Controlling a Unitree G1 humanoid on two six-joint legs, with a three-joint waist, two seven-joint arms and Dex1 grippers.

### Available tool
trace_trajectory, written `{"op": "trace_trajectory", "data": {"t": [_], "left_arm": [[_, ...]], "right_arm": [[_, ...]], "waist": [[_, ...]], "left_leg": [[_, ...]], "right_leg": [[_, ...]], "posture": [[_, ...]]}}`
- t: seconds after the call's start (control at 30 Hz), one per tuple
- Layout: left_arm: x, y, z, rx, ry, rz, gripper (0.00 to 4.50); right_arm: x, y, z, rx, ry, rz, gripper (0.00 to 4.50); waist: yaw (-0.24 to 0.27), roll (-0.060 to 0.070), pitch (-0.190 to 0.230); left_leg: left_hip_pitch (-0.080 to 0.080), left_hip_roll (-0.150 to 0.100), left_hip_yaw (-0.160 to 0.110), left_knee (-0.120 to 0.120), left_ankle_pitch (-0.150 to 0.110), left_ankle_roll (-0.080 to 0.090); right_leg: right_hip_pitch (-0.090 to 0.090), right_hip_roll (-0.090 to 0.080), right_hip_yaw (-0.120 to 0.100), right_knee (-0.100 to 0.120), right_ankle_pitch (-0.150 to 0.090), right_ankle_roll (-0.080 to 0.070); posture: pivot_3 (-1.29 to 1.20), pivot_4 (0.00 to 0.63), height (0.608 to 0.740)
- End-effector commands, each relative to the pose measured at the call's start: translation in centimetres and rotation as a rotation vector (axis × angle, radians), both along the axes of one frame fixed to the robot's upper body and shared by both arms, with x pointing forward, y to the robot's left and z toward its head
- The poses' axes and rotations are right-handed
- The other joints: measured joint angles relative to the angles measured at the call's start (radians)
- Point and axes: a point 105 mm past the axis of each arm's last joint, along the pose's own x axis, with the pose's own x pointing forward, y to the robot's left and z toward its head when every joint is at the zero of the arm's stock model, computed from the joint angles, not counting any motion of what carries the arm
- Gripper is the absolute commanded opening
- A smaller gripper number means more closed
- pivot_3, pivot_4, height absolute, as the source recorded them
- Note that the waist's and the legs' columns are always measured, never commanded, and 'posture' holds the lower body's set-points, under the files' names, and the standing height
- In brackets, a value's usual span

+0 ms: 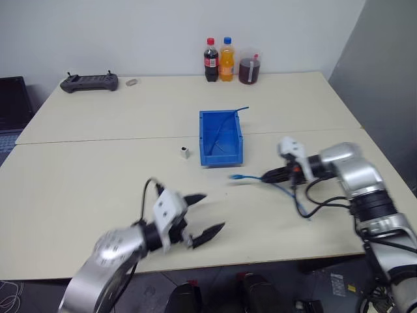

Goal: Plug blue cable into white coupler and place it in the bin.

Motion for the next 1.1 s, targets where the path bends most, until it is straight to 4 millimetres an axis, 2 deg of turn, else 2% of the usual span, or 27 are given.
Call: {"op": "trace_trajectory", "data": {"t": [0.03, 0.13, 0.2, 0.27, 0.3, 0.33, 0.57, 0.67, 0.73, 0.8, 0.9, 1.0, 1.1], "left_arm": [[-1.5, 1.5, -0.5, -0.013, 0.003, 0.208, 4.5], [-2.5, 0.8, -1.3, 0.008, -0.01, 0.207, 4.5], [-2.5, 0.7, -1.5, 0.004, -0.021, 0.232, 4.5], [-2.6, 0.7, -1.5, -0.009, -0.023, 0.246, 4.5], [-2.6, 0.7, -1.5, -0.012, -0.026, 0.25, 4.5], [-2.6, 0.8, -1.5, -0.014, -0.029, 0.259, 4.5], [-2.4, 1.2, -1.6, -0.009, -0.034, 0.284, 4.5], [-1.4, 2.0, -0.9, 0.019, -0.067, 0.268, 4.5], [0.0, 3.2, -0.1, 0.058, -0.101, 0.229, 4.5], [1.0, 4.0, 0.5, 0.12, -0.112, 0.135, 4.5], [3.0, 5.0, 1.1, 0.148, -0.079, 0.026, 4.5], [4.9, 5.7, 0.7, 0.208, -0.053, -0.104, 4.5], [6.1, 6.0, -0.6, 0.243, 0.015, -0.261, 4.5]], "right_arm": [[-0.5, 4.5, -0.3, 0.006, -0.06, 0.056, 0.02], [-0.7, 7.0, -1.7, -0.009, -0.07, 0.073, 0.02], [-0.7, 7.7, -2.7, -0.029, -0.074, 0.077, 0.02], [-0.8, 7.9, -3.5, -0.052, -0.07, 0.1, 0.46], [-0.8, 7.9, -3.6, -0.055, -0.069, 0.102, 0.55], [-0.7, 7.9, -3.6, -0.053, -0.068, 0.102, 0.87], [-0.4, 7.6, -2.6, 0.01, -0.056, 0.079, 2.63], [-0.4, 7.2, -0.7, 0.101, -0.042, 0.024, 3.23], [-1.4, 6.0, 1.5, 0.207, 0.027, 0.007, 3.72], [-2.8, 4.5, 3.2, 0.276, 0.075, 0.018, 3.72], [-5.4, 2.4, 4.2, 0.314, 0.13, 0.031, 3.72], [-8.5, 0.8, 4.4, 0.298, 0.184, 0.069, 3.72], [-9.6, -0.1, 3.6, 0.24, 0.153, 0.045, 3.72]], "waist": [[0.005, -0.002, -0.001], [0.01, -0.002, -0.001], [0.012, -0.002, -0.001], [0.016, -0.002, -0.001], [0.016, -0.002, -0.001], [0.015, -0.002, -0.001], [0.008, -0.002, -0.001], [0.011, -0.002, -0.001], [0.014, -0.002, -0.001], [0.025, -0.002, -0.001], [0.026, -0.001, -0.001], [0.027, -0.001, -0.001], [0.02, -0.001, 0.0]], "left_leg": [[0.0, 0.0, -0.001, 0.001, 0.0, 0.001], [-0.002, -0.002, -0.006, 0.002, -0.001, 0.002], [-0.002, -0.003, -0.007, 0.002, -0.001, 0.002], [-0.003, -0.004, -0.008, 0.002, -0.001, 0.002], [-0.004, -0.004, -0.009, 0.002, -0.001, 0.002], [-0.003, -0.004, -0.009, 0.002, -0.001, 0.002], [-0.004, -0.004, -0.012, 0.001, -0.001, 0.002], [-0.004, -0.004, -0.013, 0.001, -0.001, 0.002], [-0.005, -0.004, -0.015, 0.001, -0.001, 0.002], [-0.006, -0.004, -0.018, 0.001, 0.0, 0.002], [-0.005, -0.005, -0.02, 0.001, 0.0, 0.002], [-0.005, -0.005, -0.022, 0.001, 0.0, 0.002], [-0.005, -0.005, -0.022, 0.001, 0.0, 0.002]], "right_leg": [[0.001, -0.001, -0.002, -0.001, 0.0, 0.0], [0.001, -0.003, -0.008, -0.002, 0.0, -0.001], [0.001, -0.005, -0.01, -0.002, -0.001, -0.002], [0.001, -0.005, -0.012, -0.002, -0.002, -0.003], [0.001, -0.005, -0.013, -0.002, -0.002, -0.004], [0.001, -0.005, -0.013, -0.002, -0.002, -0.004], [0.001, -0.005, -0.015, -0.001, -0.003, -0.005], [0.001, -0.005, -0.016, -0.001, -0.003, -0.005], [0.001, -0.005, -0.018, 0.0, -0.003, -0.005], [0.001, -0.005, -0.021, 0.0, -0.003, -0.005], [0.004, -0.005, -0.023, -0.001, -0.003, -0.005], [0.006, -0.005, -0.024, -0.002, -0.003, -0.005], [0.006, -0.005, -0.024, -0.002, -0.003, -0.005]], "posture": [[0.0, 0.15, 0.74], [0.0, 0.15, 0.74], [0.0, 0.15, 0.74], [0.0, 0.15, 0.74], [0.0, 0.15, 0.74], [0.0, 0.15, 0.74], [0.0, 0.15, 0.74], [0.0, 0.15, 0.74], [0.0, 0.15, 0.74], [0.0, 0.15, 0.74], [0.0, 0.15, 0.74], [0.0, 0.15, 0.74], [0.0, 0.15, 0.74]]}}
